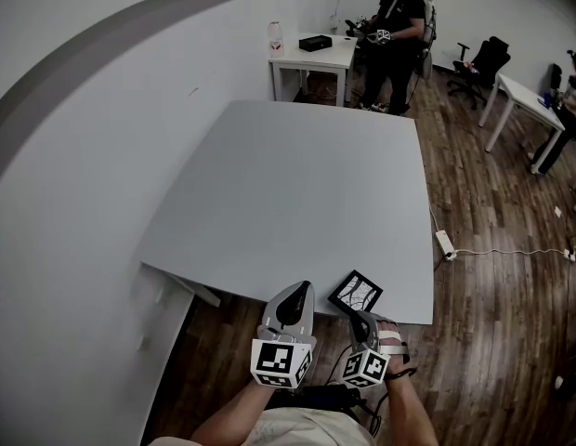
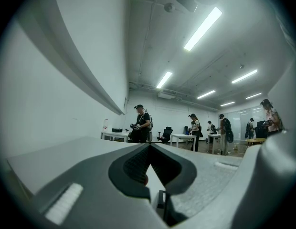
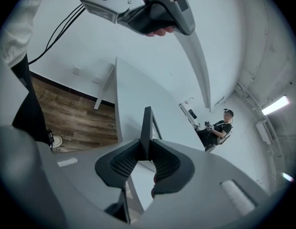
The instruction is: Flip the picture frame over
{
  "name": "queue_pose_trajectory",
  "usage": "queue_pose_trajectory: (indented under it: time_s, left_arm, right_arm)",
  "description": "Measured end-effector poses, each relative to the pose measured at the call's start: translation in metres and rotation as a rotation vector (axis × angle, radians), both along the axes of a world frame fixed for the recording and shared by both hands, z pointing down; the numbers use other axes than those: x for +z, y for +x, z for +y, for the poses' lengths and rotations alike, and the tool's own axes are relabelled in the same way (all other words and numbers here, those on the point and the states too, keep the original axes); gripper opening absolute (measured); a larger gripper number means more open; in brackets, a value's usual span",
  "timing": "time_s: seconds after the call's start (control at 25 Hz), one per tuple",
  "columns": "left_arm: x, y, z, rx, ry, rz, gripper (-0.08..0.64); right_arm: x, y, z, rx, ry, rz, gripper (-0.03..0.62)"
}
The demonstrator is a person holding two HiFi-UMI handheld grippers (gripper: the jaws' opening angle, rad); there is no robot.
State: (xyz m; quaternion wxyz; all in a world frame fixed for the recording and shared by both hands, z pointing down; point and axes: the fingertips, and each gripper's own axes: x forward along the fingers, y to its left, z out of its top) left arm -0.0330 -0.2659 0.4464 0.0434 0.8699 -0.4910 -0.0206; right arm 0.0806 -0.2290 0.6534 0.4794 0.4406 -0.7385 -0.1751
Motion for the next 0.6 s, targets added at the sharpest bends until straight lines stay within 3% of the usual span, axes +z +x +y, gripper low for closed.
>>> queue_pose_trajectory:
  time_s: [0.4, 0.6]
  left_arm:
    - [0.005, 0.002, 0.002, -0.001, -0.012, 0.0, 0.0]
    - [0.006, 0.002, 0.003, 0.001, -0.017, -0.002, 0.0]
  right_arm:
    - [0.034, -0.002, 0.003, 0.01, 0.011, 0.083, 0.117]
    - [0.048, -0.005, 0.003, 0.029, -0.017, 0.077, 0.126]
